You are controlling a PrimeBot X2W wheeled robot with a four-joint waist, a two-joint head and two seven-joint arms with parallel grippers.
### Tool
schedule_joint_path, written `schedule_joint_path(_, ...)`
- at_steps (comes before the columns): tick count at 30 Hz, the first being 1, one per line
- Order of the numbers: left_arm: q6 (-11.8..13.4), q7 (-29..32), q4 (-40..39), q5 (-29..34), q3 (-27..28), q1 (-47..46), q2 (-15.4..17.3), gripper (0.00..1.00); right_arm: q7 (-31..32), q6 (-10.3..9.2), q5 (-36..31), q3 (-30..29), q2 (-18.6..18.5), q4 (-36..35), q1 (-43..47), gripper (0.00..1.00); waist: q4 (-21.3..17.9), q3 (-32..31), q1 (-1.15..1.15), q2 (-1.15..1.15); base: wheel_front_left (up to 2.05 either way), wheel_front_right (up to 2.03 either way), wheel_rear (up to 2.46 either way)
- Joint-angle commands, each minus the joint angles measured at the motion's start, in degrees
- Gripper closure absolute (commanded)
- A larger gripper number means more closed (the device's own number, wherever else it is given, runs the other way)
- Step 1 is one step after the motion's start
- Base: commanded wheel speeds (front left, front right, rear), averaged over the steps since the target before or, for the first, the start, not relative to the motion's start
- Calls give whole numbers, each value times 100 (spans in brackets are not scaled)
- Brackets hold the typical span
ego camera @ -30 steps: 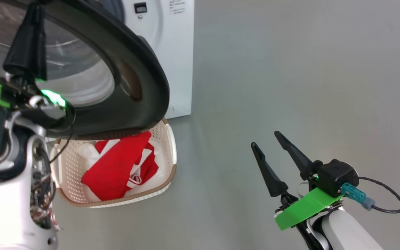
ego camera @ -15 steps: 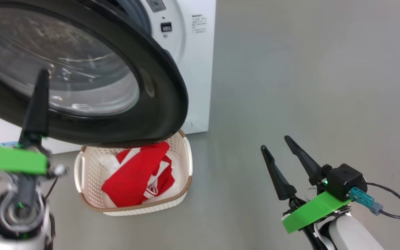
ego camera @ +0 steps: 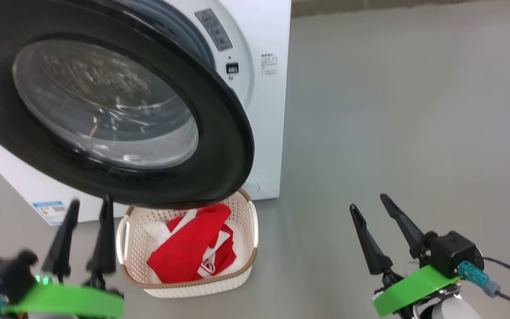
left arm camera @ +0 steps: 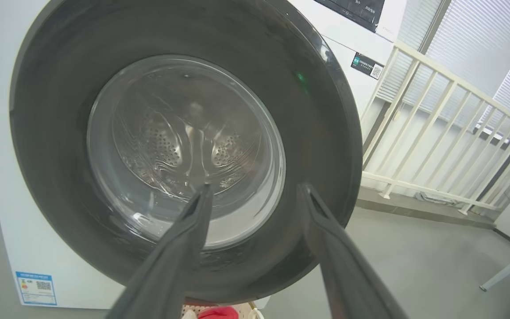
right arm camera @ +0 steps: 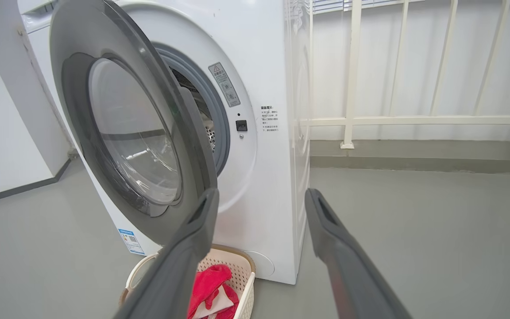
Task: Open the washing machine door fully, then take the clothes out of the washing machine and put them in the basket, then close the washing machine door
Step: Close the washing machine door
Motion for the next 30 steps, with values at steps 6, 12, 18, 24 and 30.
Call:
schedule_joint_path(6, 259, -115, -320, 654, 259, 474, 142, 0, -37, 36, -204, -113, 63, -343, 141, 0, 32, -235, 0, 0, 0, 0, 0)
schedule_joint_path(12, 288, -125, -420, 958, 486, 953, -99, 0, -37, 36, -286, -270, 92, -467, 376, 0, 52, -429, 0, 0, 0, 0, 0)
schedule_joint_path(18, 224, -126, -355, 1177, 657, 1338, -248, 0, -37, 36, -363, -325, 104, -490, 515, 0, 47, -627, 0, 0, 0, 0, 0)
schedule_joint_path(24, 146, -126, -331, 1341, 792, 1570, -366, 0, -37, 36, -417, -384, 120, -536, 642, 0, 57, -720, 0, 0, 0, 0, 0)
schedule_joint_path(30, 66, -127, -287, 1333, 900, 1765, -479, 0, -37, 36, -466, -387, 127, -545, 741, 0, 52, -779, 0, 0, 0, 0, 0)
